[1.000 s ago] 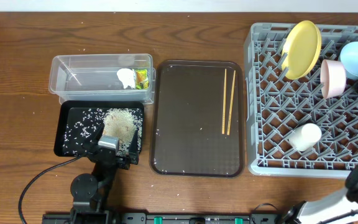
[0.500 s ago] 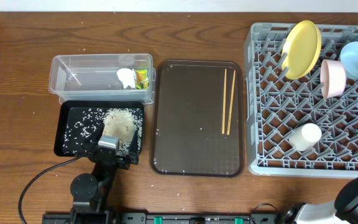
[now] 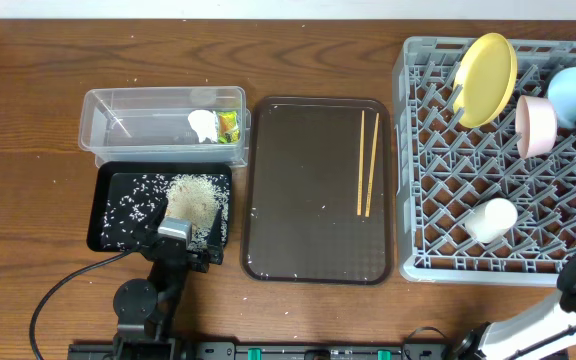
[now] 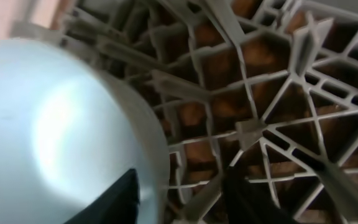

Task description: Sort waste into correct bins and load items into the dishwasher rack

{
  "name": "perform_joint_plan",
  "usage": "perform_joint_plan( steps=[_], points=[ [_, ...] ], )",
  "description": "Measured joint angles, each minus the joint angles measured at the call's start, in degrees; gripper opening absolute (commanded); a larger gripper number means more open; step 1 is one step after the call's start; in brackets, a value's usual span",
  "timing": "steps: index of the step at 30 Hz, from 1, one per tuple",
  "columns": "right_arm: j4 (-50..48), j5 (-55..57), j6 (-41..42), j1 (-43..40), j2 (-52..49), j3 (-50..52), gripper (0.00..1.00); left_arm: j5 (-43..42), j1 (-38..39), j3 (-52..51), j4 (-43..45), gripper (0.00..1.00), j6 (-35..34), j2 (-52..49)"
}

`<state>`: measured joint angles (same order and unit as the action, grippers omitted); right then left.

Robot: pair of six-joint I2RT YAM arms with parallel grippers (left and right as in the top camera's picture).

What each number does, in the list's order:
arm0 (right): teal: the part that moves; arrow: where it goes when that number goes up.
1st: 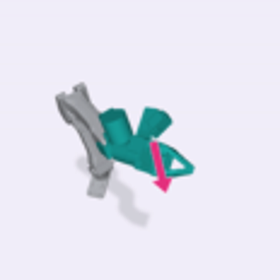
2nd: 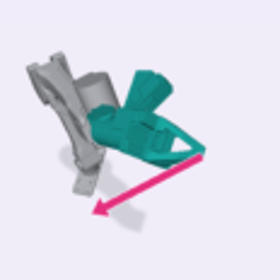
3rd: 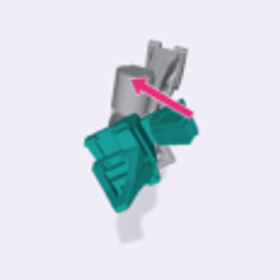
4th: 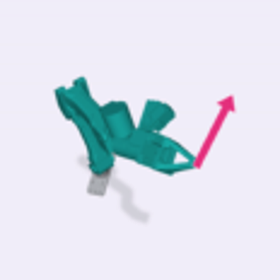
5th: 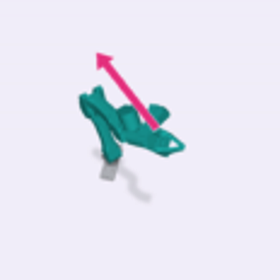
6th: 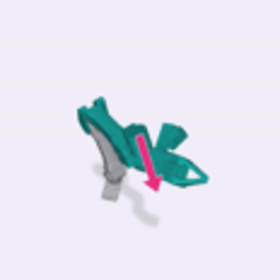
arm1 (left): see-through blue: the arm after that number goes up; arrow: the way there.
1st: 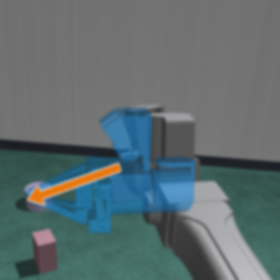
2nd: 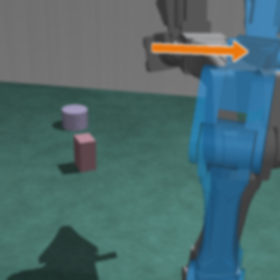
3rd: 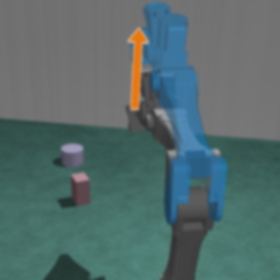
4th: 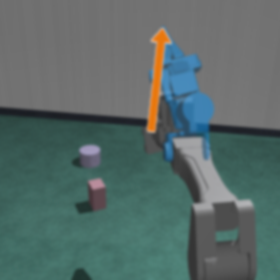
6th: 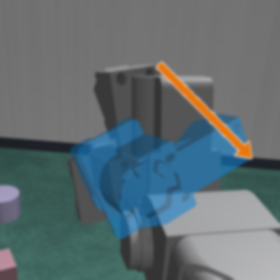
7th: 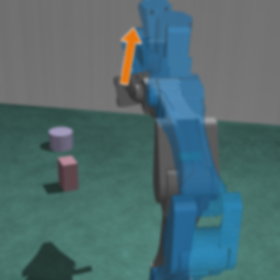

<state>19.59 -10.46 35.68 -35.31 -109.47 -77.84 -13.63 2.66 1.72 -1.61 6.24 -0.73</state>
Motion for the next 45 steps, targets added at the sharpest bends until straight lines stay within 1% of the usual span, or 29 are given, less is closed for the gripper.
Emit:
perform_joint_plan(
  steps=[1,3,4,5,11,14,19,21,25,30,34,38,41,45],
  points=[
    [0.0,0.2,0.1,0.0,-0.6,0.0,0.29,0.0,0.0,0.0,0.0,0.95,0.0,0.0],
    [-0.2,0.5,0.1,0.0,-1.0,0.0,0.08,0.0,0.0,0.0,0.0,0.95,0.0,0.0],
    [-0.5,0.5,-0.2,0.0,-1.1,0.0,0.03,0.0,0.0,0.0,0.0,0.95,0.0,0.0],
    [-0.7,0.5,-0.2,0.0,-1.1,0.0,0.01,0.0,0.0,0.0,0.0,0.95,0.0,0.0],
    [-1.4,0.7,-1.9,-0.1,-0.7,-0.3,0.01,0.0,0.0,0.0,0.0,0.95,0.0,0.0],
    [0.0,0.7,-3.1,-0.1,0.4,-0.3,0.01,0.0,0.0,0.0,0.0,0.95,0.0,0.0],
    [4.7,1.6,-4.4,-0.1,5.0,-0.2,0.01,0.0,0.0,0.0,0.0,0.95,0.0,0.0],
    [6.5,3.0,-4.8,-0.1,8.3,-0.2,0.01,0.0,0.0,0.0,0.0,0.95,0.0,0.0],
    [9.0,10.0,-8.2,-0.1,16.5,-0.2,0.01,0.0,0.0,0.0,0.0,0.95,0.0,0.0],
    [9.7,24.3,-17.2,-0.1,25.4,-0.2,0.01,0.0,0.0,0.0,0.0,0.95,0.0,0.0],
    [9.9,27.3,-21.6,0.8,28.5,-0.2,0.01,0.0,0.0,0.0,0.0,0.95,0.0,0.0],
    [10.2,31.3,-25.5,7.3,30.6,-0.2,0.01,0.0,0.0,0.0,0.0,0.95,0.0,0.0],
    [9.7,39.1,-28.3,15.1,31.5,-0.2,0.01,0.0,0.0,0.0,0.0,0.95,0.0,0.0],
    [7.6,52.6,-33.0,25.9,31.5,-0.2,0.02,0.0,0.0,0.0,0.0,0.95,0.0,0.0]
  ],
)
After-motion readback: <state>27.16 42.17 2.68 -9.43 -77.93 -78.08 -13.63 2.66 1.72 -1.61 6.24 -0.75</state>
